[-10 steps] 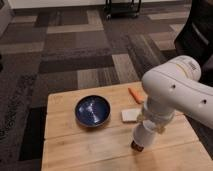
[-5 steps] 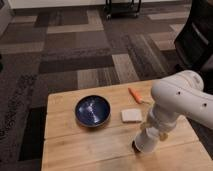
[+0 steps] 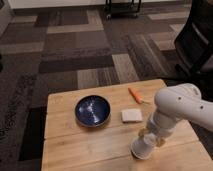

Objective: Place the ceramic cup over the eraser

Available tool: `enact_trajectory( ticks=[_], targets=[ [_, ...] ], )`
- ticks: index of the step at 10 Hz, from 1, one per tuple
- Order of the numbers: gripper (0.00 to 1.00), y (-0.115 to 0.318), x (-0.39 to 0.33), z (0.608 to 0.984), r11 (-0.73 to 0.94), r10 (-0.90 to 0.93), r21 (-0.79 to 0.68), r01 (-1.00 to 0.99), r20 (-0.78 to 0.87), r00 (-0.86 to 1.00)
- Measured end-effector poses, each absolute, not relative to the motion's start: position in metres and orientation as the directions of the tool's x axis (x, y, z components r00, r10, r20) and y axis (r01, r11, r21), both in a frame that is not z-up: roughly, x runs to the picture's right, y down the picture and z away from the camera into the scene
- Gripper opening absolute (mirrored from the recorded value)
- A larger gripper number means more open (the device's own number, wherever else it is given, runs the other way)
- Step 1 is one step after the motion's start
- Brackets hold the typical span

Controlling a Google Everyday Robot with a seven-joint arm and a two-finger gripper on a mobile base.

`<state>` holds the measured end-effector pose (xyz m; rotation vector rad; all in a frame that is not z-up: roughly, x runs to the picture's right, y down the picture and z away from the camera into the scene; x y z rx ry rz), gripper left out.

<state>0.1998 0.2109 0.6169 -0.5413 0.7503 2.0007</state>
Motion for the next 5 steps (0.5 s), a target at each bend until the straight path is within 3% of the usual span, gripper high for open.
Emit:
enact_trajectory(
  ticks=[5],
  targets=[
    [0.2,0.217,0.198,0.637,-0.361,0.601,0.274,-0.891,-0.662,-0.447]
  ],
)
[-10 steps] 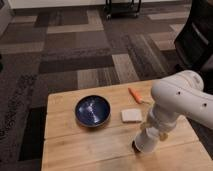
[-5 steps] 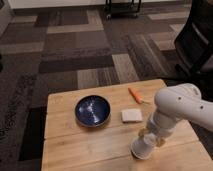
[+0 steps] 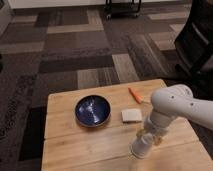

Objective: Place the ceramic cup over the eraser

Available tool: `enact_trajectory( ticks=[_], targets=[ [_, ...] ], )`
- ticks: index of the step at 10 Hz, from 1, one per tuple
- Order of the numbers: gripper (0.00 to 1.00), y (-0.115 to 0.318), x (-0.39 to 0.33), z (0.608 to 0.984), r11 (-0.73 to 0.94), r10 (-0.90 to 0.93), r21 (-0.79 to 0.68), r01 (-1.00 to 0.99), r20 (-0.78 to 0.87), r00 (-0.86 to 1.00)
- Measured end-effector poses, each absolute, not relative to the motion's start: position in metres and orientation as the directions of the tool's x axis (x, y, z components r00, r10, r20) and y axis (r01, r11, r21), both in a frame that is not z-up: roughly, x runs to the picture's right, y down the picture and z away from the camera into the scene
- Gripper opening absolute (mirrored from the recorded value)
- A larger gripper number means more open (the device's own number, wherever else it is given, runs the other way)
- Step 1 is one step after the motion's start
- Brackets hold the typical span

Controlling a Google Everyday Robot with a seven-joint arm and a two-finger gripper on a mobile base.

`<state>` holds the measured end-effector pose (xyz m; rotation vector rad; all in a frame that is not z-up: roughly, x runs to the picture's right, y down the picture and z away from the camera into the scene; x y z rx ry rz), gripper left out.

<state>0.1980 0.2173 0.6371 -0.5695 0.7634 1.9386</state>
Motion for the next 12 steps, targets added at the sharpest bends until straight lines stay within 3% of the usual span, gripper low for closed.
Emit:
enact_trajectory(
  ticks=[6,8,10,11,12],
  targets=[
    [0.2,0.2171,0.1983,0.6365,-0.362,0.601,0.275,-0.891,-0.661,-0.449],
    [0.14,0.2171,0.1982,0.6365,-0.363,0.601,0.275,-0.891,-0.661,-0.449],
    [0.28,0.217,0.1982,0.6365,-0.363,0.601,0.275,-0.89,-0.661,-0.449],
    [0.47,0.217,0.1982,0.6365,-0.363,0.601,0.275,-0.89,-0.661,-0.449],
    [0.56,0.2169,0.1981,0.6365,-0.363,0.601,0.275,-0.89,-0.661,-0.449]
  ],
)
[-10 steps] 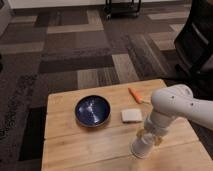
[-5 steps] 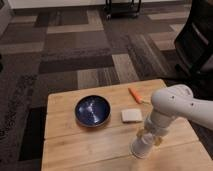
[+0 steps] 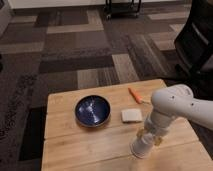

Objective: Place the ceramic cup over the eraser

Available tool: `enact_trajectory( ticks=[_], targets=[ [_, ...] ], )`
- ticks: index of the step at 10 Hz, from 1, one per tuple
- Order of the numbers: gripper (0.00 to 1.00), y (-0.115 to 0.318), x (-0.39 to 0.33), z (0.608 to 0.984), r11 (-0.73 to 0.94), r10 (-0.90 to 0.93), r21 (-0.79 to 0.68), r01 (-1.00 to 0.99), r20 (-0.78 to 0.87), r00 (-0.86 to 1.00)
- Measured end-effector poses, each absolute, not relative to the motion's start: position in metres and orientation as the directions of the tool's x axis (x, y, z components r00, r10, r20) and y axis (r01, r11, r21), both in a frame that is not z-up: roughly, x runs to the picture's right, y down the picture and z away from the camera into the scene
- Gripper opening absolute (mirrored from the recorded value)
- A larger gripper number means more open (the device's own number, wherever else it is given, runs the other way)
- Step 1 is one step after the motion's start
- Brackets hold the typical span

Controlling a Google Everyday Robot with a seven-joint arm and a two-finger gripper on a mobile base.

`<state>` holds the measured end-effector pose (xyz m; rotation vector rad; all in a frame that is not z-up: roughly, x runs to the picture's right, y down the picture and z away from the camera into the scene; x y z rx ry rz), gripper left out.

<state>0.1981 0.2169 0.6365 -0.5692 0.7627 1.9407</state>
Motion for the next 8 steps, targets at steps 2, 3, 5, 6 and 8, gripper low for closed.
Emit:
enact_trajectory(
  ticks=[2,3,5,6,8],
  targets=[
    [0.8,0.2169,0.1981,0.6365,-0.363,0.601,0.275,-0.89,-0.661,-0.449],
    [0.8,0.217,0.1982,0.6365,-0.363,0.601,0.275,-0.89,-0.661,-0.449],
    [0.8,0.2172,0.1983,0.6365,-0.363,0.601,0.275,-0.89,-0.661,-0.449],
    [0.8,0.2171,0.1983,0.6365,-0.363,0.601,0.275,-0.89,-0.661,-0.449],
    [0.8,0.2171,0.1982,0.6365,-0.363,0.601,0.275,-0.89,-0.661,-0.449]
  ],
)
